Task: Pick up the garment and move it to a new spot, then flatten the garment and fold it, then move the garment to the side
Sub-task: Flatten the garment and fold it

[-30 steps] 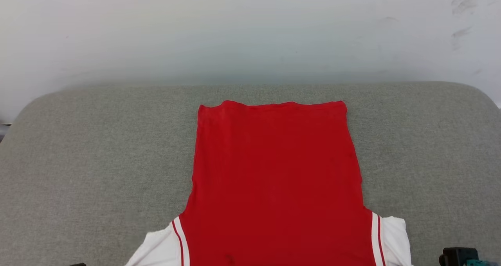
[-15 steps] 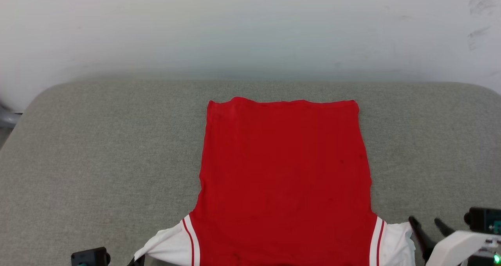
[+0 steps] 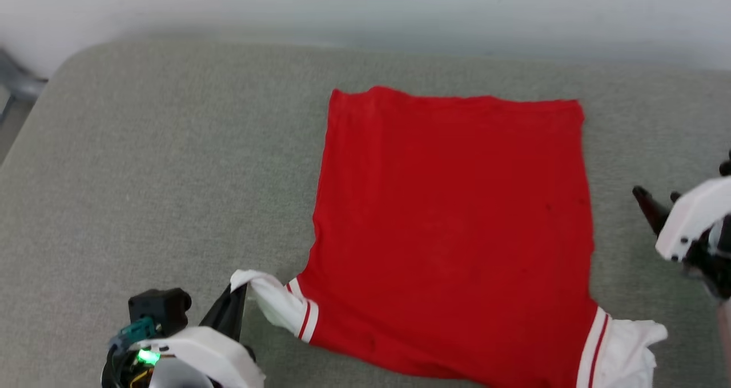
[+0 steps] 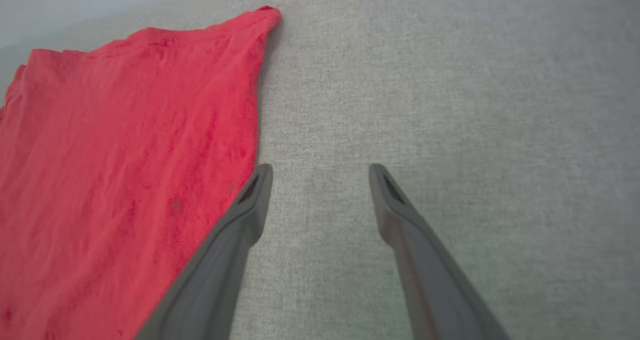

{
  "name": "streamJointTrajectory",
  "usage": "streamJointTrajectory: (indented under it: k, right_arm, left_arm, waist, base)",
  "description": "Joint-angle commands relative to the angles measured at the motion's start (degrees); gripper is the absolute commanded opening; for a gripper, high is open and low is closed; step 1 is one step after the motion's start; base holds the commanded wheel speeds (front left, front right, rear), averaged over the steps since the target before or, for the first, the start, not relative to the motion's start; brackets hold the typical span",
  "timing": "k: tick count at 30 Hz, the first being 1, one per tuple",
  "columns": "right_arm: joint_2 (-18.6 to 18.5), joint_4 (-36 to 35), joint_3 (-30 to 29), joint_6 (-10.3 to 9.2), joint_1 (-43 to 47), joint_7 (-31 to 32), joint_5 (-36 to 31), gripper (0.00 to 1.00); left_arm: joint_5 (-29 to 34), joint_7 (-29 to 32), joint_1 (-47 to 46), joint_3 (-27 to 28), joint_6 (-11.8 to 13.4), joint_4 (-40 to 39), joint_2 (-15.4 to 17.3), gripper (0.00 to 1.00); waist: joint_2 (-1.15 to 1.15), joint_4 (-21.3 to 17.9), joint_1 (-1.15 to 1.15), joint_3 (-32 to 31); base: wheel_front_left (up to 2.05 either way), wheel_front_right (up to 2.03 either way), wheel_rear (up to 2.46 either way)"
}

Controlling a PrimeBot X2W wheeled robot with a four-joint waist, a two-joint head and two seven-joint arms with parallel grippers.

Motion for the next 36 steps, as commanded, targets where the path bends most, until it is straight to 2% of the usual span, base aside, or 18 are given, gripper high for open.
streamJointTrajectory:
  k: [1, 6, 15, 18, 22, 23, 24, 25, 26, 31, 36]
  right_arm:
    - [-1.24, 2.42, 1.42, -0.05, -4.68, 2.93, 0.73, 1.00]
    - [-3.42, 5.11, 2.96, -0.05, -12.87, 7.78, 0.74, 1.00]
    - [-6.68, 9.79, 6.12, -0.05, -28.17, 14.11, -1.24, 1.00]
    - [-7.28, 11.59, 6.53, -0.05, -30.67, 15.43, -1.80, 1.00]
    - [-6.63, 16.06, 7.65, -0.04, -29.75, 19.64, -1.98, 1.00]
    - [-6.41, 17.11, 7.96, -0.04, -29.24, 20.73, -2.01, 0.97]
    - [-6.18, 17.88, 8.08, -0.04, -28.66, 21.43, -1.83, 0.39]
    - [-6.13, 18.48, 8.46, -0.04, -28.02, 22.08, -2.16, 0.06]
    - [-6.13, 19.10, 8.44, -0.04, -27.65, 22.71, -2.11, 0.00]
    - [-6.90, 19.60, 7.25, -0.04, -27.33, 21.77, -1.37, 0.00]
    - [-9.45, 17.56, 7.19, -0.08, -26.67, 19.02, -1.56, 0.00]
  left_arm:
    - [0.51, -0.60, -2.15, -0.26, -0.40, -0.71, -0.75, 0.00]
    - [1.04, -1.37, -4.42, -0.72, -1.04, -2.22, -1.15, 0.00]
    - [1.27, -3.60, -8.88, -2.53, -2.76, -3.30, -3.92, 0.00]
    - [1.19, -4.28, -9.84, -2.87, -3.24, -2.62, -4.56, 0.00]
    - [0.95, -5.25, -10.57, -3.18, -3.83, -1.26, -5.29, 0.00]
    - [0.93, -5.48, -10.67, -3.20, -3.92, -0.93, -5.43, 0.00]
    - [0.91, -5.61, -10.71, -3.23, -3.95, -0.54, -5.50, 0.00]
    - [0.88, -5.83, -10.73, -3.22, -3.95, -0.24, -5.55, 0.00]
    - [0.81, -5.89, -10.83, -3.23, -4.02, 0.01, -5.59, 0.00]
    - [0.54, -5.93, -10.63, -3.05, -3.97, 1.37, -5.43, 0.00]
    - [-0.10, -5.63, -9.20, -2.34, -3.60, 3.17, -4.40, 0.00]
  waist:
    - [0.00, 3.09, -0.01, 4.83]
    - [0.00, 5.32, -0.01, 8.81]
    - [0.00, 10.68, -0.01, 17.66]
    - [0.00, 11.64, -0.01, 19.63]
    - [0.00, 12.22, -0.01, 20.71]
    - [0.00, 12.29, -0.01, 20.77]
    - [0.00, 12.33, -0.01, 20.77]
    - [0.00, 12.35, -0.01, 20.70]
    - [0.00, 12.35, -0.01, 20.59]
    - [0.00, 11.86, -0.01, 18.81]
    - [0.00, 10.10, -0.01, 14.69]
  base:
    - [0.00, 0.00, 0.00]
    - [0.00, 0.00, 0.00]
    - [0.00, 0.00, 0.00]
    - [0.00, 0.00, 0.00]
    - [0.00, 0.00, 0.00]
    - [0.00, 0.00, 0.00]
    - [0.00, 0.00, 0.00]
    - [0.00, 0.00, 0.00]
    - [0.00, 0.00, 0.00]
    - [0.00, 0.00, 0.00]
    - [0.00, 0.00, 0.00]
